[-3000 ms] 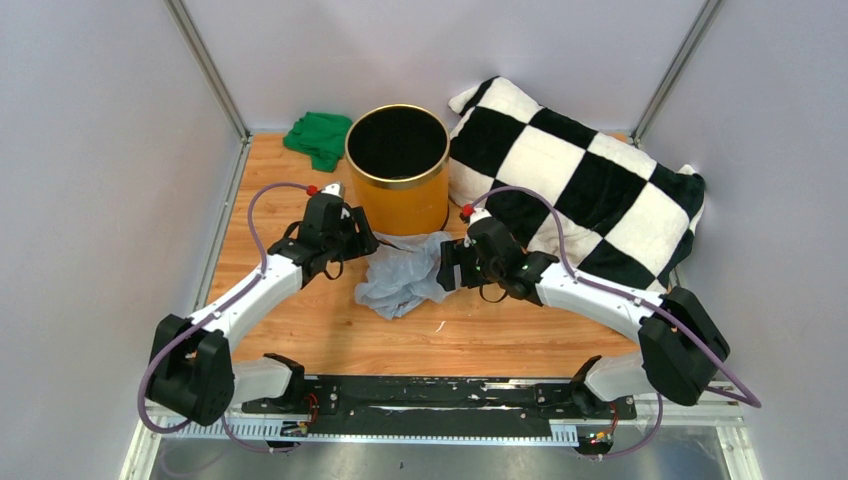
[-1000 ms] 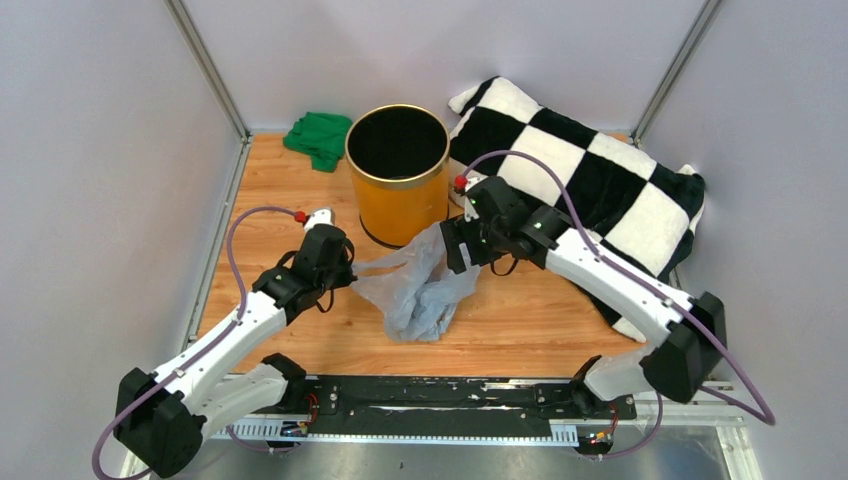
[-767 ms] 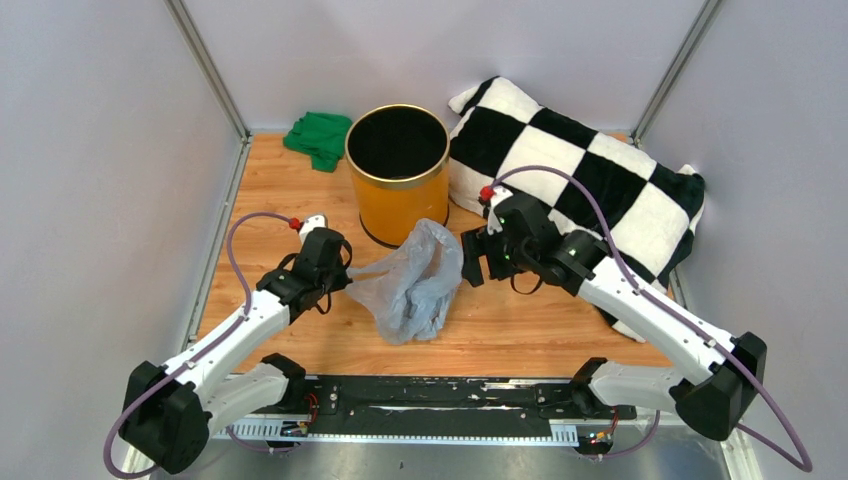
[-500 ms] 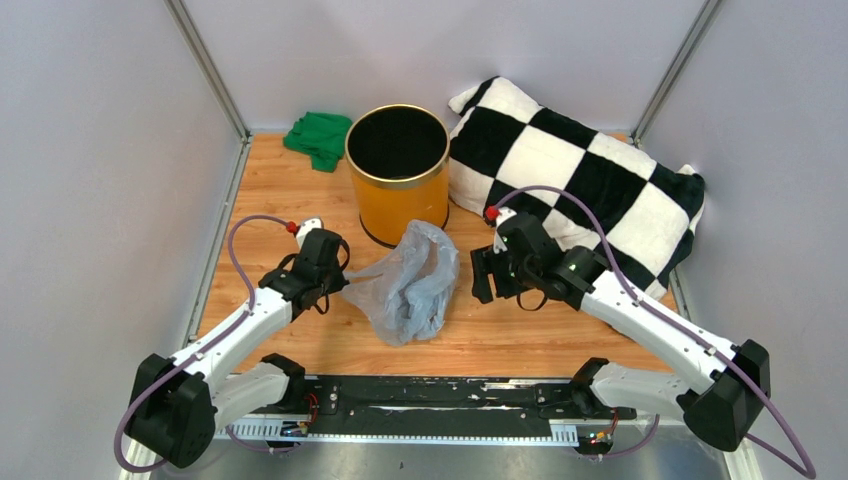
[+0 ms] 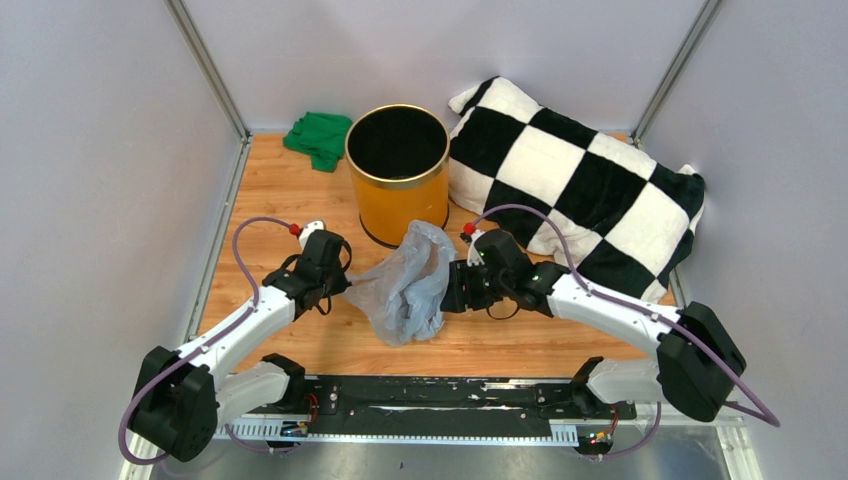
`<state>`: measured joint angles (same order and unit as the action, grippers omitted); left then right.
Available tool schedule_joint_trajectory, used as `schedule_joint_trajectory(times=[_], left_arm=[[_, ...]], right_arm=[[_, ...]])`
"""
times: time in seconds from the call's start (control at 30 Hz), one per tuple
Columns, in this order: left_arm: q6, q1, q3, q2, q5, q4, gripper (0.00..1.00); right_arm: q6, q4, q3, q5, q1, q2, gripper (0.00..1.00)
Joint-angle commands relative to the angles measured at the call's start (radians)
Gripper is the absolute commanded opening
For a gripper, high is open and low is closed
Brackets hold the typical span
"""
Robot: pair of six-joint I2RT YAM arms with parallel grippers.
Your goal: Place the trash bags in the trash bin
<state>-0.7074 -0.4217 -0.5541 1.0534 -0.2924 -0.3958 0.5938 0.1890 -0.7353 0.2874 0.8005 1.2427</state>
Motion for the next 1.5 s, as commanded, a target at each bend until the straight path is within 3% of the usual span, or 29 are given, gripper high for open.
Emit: schedule_joint_trajectory(times=[0.0, 0.23, 0.37, 0.43, 0.47, 0.63, 0.7, 0.8, 0.93, 1.0, 1.03, 1.07, 1.13, 1.2, 1.27, 1.3, 1.37, 1.47], left_arm=[[-0.015, 0.004, 0.016, -0.015, 0.001, 0.016, 0.0], [-0.011, 0.004, -0.002, -0.055, 0.031, -0.018, 0.0], [0.008, 0.004, -0.016, -0.121, 0.107, -0.036, 0.0], [0.024, 0.004, -0.039, -0.164, 0.161, -0.07, 0.0], [0.033, 0.004, -0.051, -0.193, 0.188, -0.09, 0.0], [0.082, 0.004, -0.167, -0.356, 0.266, -0.213, 0.0], [0.084, 0.004, -0.248, -0.381, 0.325, -0.224, 0.0], [0.082, 0.001, -0.411, -0.338, 0.422, -0.181, 0.0], [0.096, -0.034, -0.851, -0.189, 0.489, -0.135, 0.0], [0.109, -0.082, -1.044, -0.13, 0.472, -0.133, 0.0], [0.115, -0.103, -1.097, -0.119, 0.454, -0.133, 0.0], [0.114, -0.114, -1.107, -0.12, 0.445, -0.133, 0.0], [0.107, -0.125, -0.978, -0.151, 0.464, -0.135, 0.0], [0.094, -0.16, -0.687, -0.211, 0.431, -0.145, 0.0], [0.048, -0.207, -0.378, -0.287, 0.392, -0.141, 0.0], [0.03, -0.228, -0.262, -0.345, 0.384, -0.144, 0.0], [-0.012, -0.253, -0.127, -0.508, 0.348, -0.177, 0.0], [-0.028, -0.254, -0.192, -0.689, 0.294, -0.276, 0.0]], right_arm=[[0.06, -0.118, 0.02, 0.035, 0.045, 0.061, 0.53], [0.121, -0.18, 0.038, 0.004, 0.062, 0.152, 0.47], [0.152, -0.15, 0.026, -0.061, 0.083, 0.141, 0.22], [0.163, -0.065, 0.003, -0.117, 0.085, 0.1, 0.03], [0.162, 0.001, -0.016, -0.15, 0.087, 0.066, 0.0], [0.154, 0.476, -0.176, -0.449, 0.101, -0.155, 0.0], [0.141, 0.672, -0.293, -0.585, 0.101, -0.234, 0.0], [0.035, 0.739, -0.525, -0.714, 0.099, -0.306, 0.0], [-0.189, 0.796, -1.132, -0.682, 0.101, -0.192, 0.0], [-0.232, 0.78, -1.324, -0.635, 0.103, -0.155, 0.0], [-0.232, 0.756, -1.341, -0.622, 0.103, -0.167, 0.0], [-0.223, 0.724, -1.298, -0.609, 0.103, -0.197, 0.0], [-0.149, 0.681, -1.057, -0.607, 0.103, -0.257, 0.0], [-0.029, 0.68, -0.698, -0.571, 0.103, -0.267, 0.0], [0.104, 0.642, -0.381, -0.376, 0.109, -0.229, 0.0], [0.151, 0.596, -0.265, -0.353, 0.15, -0.231, 0.0], [0.228, 0.583, -0.156, -0.434, 0.263, -0.292, 0.0], [0.212, 0.696, -0.287, -0.547, 0.328, -0.414, 0.0]])
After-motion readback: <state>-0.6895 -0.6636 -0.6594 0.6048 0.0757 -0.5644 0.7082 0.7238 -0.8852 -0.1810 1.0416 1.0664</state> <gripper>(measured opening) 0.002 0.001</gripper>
